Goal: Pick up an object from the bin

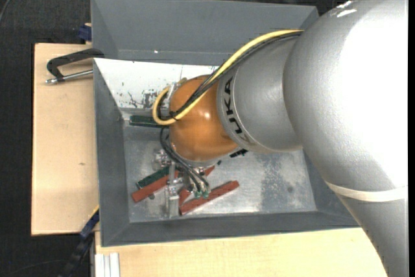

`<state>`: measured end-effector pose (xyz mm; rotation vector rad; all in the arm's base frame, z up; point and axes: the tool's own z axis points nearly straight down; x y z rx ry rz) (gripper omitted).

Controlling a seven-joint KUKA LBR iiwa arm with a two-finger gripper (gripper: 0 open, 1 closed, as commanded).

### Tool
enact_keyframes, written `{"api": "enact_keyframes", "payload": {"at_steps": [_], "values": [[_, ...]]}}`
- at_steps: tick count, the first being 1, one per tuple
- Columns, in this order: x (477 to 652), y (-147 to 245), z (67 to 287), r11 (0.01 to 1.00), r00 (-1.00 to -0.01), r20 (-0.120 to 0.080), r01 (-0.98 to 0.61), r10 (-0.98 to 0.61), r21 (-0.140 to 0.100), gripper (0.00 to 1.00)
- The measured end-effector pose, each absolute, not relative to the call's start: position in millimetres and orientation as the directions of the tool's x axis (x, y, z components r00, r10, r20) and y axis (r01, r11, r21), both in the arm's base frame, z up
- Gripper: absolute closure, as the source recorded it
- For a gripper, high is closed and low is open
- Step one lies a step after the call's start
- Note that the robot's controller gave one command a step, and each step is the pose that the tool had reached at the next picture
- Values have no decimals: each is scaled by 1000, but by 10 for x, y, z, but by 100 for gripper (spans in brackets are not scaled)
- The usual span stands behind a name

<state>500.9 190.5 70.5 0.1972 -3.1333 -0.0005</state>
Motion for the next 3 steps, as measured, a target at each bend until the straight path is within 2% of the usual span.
{"api": "enact_keyframes", "payload": {"at_steps": [1,2,3], "values": [[5033,1913,723,992,-992,-4,-124,-124,3,100],[5382,1884,2390,993,-993,-15,-121,-121,3,100],[5533,1820,2350,987,-987,-7,-158,-158,1,100]]}}
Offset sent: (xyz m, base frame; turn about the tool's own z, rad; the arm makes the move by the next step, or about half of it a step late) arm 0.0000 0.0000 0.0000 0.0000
